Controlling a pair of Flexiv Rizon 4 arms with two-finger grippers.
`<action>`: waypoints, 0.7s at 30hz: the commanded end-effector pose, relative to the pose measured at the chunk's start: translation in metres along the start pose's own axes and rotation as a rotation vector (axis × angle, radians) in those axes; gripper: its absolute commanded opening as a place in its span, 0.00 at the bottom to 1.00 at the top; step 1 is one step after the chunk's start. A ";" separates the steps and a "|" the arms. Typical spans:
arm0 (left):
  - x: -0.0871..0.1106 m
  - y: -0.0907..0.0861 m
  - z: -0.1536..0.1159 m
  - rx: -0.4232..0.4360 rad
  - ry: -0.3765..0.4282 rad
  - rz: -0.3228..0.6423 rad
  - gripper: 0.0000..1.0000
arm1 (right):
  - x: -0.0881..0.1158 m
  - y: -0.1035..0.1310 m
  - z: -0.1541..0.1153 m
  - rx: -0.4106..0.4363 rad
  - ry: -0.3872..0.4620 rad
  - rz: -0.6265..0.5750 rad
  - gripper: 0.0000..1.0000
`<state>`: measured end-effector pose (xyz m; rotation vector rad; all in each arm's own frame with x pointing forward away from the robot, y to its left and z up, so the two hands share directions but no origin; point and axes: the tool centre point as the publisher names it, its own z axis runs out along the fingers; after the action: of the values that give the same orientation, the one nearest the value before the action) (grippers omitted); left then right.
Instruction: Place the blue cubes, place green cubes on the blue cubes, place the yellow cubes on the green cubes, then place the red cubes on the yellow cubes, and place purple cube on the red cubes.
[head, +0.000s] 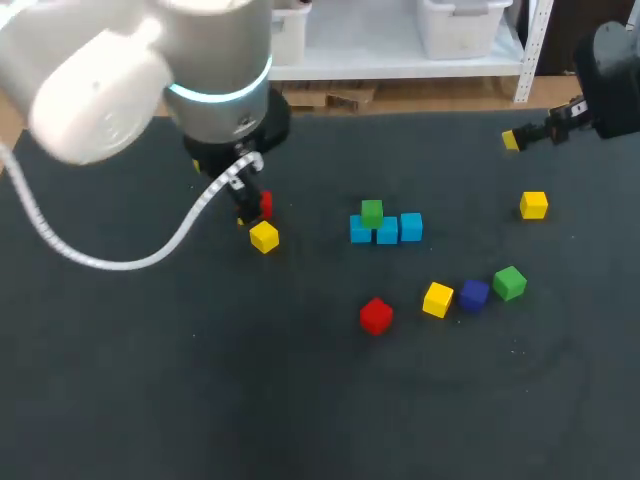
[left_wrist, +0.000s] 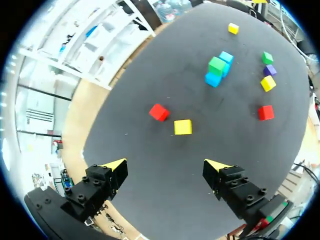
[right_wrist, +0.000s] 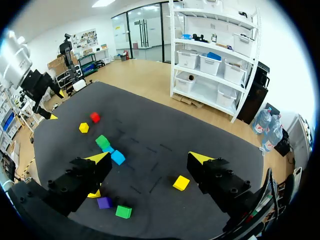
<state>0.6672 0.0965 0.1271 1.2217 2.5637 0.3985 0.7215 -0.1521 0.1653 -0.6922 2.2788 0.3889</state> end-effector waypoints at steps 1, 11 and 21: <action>0.035 0.008 -0.009 -0.038 -0.326 -0.021 1.00 | 0.001 0.002 0.000 0.008 -0.002 0.001 1.00; 0.006 0.033 -0.031 -0.084 -0.449 0.011 1.00 | 0.001 0.002 0.000 0.008 -0.002 0.001 1.00; -0.027 0.046 -0.044 -0.106 -0.473 0.064 1.00 | 0.001 0.002 0.000 0.008 -0.002 0.001 1.00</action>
<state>0.6970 0.0976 0.1867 1.1932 2.1117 0.2433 0.7215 -0.1520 0.1653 -0.6922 2.2788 0.3889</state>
